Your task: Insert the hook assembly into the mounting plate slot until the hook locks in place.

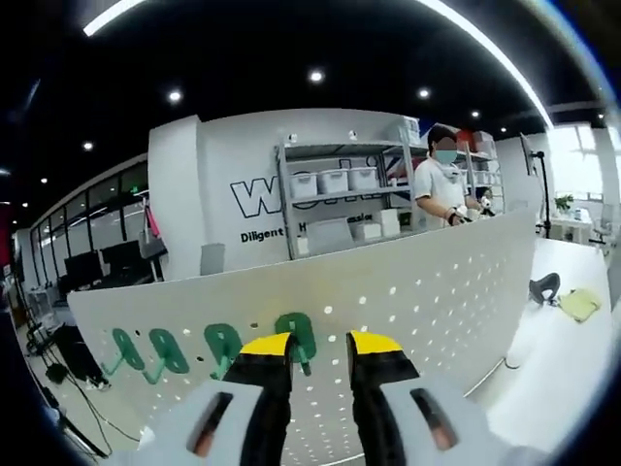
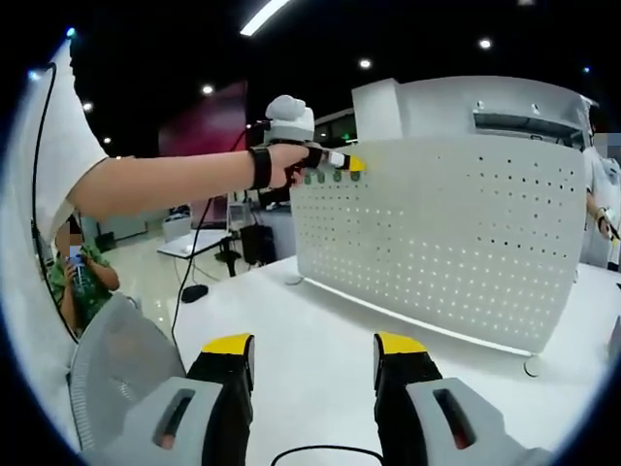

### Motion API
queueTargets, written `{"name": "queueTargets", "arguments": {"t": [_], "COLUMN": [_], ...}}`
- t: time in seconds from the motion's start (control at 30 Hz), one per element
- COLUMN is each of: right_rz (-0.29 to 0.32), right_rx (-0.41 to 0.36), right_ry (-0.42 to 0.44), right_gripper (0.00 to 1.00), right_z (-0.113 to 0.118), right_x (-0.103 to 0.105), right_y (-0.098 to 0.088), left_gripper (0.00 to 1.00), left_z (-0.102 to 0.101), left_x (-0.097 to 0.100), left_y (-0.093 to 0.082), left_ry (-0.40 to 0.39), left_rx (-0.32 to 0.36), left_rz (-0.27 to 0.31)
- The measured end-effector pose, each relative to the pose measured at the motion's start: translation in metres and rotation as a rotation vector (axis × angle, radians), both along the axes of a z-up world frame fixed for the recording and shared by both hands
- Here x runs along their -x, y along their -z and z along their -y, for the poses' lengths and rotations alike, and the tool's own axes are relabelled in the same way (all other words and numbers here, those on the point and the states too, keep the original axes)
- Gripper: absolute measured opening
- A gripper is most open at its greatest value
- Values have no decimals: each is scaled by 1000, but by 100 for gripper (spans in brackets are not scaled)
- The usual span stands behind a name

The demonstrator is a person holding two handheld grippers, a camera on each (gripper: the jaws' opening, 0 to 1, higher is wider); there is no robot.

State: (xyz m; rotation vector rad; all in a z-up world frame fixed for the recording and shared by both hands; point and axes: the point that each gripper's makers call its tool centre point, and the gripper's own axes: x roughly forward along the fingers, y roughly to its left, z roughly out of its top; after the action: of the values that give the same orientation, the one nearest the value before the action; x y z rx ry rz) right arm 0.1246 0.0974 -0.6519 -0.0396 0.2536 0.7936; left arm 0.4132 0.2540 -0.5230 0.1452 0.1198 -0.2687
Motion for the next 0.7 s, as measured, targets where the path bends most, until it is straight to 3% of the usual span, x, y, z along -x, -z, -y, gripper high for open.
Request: {"name": "queueTargets", "arguments": {"t": [0.4, 0.7], "right_rz": [14, 25], "right_rx": [19, 59], "right_ry": [2, 14], "right_gripper": [54, 58], "right_z": [-1, -6], "right_x": [1, -2], "right_y": [-5, -5], "left_gripper": [37, 44], "left_z": [6, 1], "left_x": [27, 70], "left_y": [-1, 19], "left_ry": [76, 145], "left_rx": [-16, 3], "left_rz": [38, 8]}}
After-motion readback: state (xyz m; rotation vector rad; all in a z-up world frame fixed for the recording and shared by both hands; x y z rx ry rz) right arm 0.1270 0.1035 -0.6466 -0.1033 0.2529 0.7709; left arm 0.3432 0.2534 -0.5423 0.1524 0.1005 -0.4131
